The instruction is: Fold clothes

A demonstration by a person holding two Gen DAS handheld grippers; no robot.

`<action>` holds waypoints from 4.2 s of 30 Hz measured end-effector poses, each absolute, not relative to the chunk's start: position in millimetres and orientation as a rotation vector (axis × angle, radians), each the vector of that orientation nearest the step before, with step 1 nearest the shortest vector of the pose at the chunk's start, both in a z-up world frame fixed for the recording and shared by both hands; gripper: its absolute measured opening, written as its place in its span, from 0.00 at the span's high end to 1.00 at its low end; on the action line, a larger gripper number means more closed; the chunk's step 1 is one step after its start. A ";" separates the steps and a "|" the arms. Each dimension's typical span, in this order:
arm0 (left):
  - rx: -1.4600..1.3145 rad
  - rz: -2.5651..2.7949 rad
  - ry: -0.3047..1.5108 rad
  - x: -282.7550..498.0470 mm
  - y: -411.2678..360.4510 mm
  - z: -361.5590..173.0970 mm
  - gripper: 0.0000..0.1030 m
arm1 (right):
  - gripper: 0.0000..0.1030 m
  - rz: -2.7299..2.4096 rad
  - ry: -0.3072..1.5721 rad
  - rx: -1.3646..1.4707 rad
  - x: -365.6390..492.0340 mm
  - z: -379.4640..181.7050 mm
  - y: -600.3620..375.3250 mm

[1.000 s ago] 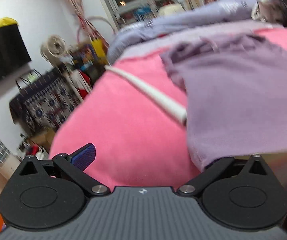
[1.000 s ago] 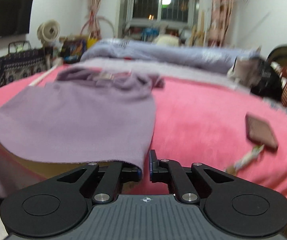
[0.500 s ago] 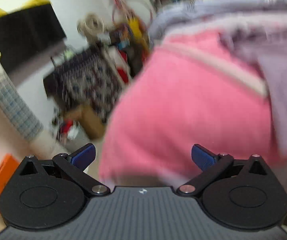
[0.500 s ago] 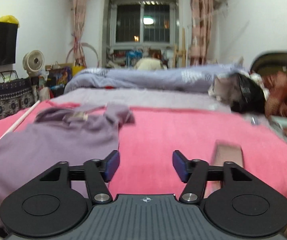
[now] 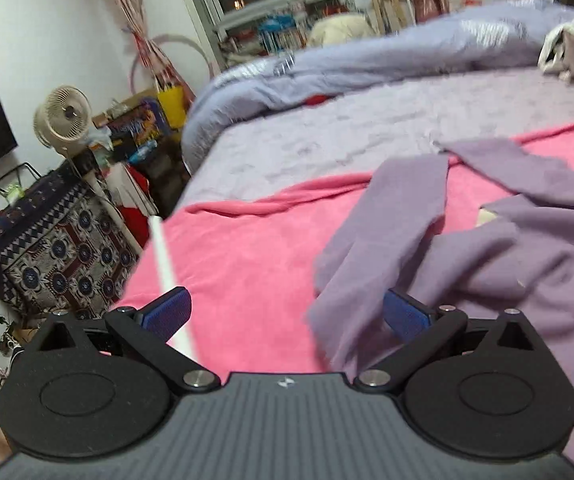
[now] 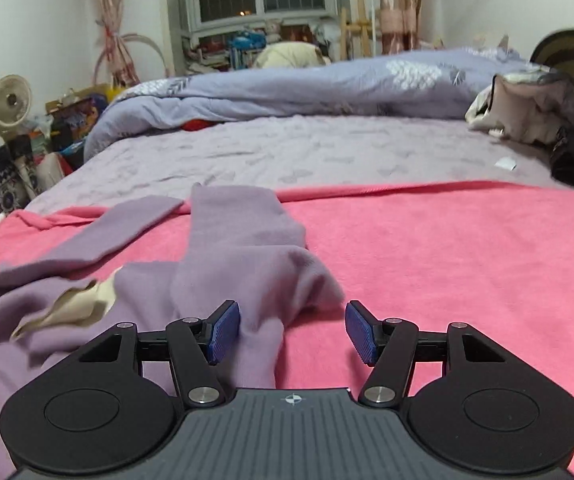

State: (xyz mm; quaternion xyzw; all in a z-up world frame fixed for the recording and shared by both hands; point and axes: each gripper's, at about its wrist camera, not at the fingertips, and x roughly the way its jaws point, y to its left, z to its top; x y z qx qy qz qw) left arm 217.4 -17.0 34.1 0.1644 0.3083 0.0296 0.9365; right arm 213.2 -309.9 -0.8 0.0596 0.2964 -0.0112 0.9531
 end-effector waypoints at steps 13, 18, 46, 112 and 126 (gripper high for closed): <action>0.211 0.284 0.657 262.4 4.2 4.5 0.18 | 0.88 -0.078 0.591 0.241 223.7 -3.9 -320.9; 0.052 0.418 0.691 267.4 56.4 0.7 0.16 | 0.88 -0.246 0.539 0.219 190.4 6.8 -351.0; 0.056 0.434 0.611 259.2 68.6 1.5 0.09 | 0.92 -0.505 0.578 -0.220 289.2 20.3 -323.0; -0.360 0.281 0.674 237.3 142.2 23.6 0.00 | 0.42 0.601 0.729 0.080 177.2 16.7 -156.7; -0.640 0.064 0.812 219.1 178.5 34.5 0.00 | 0.24 0.559 0.622 -0.040 159.0 5.8 -173.4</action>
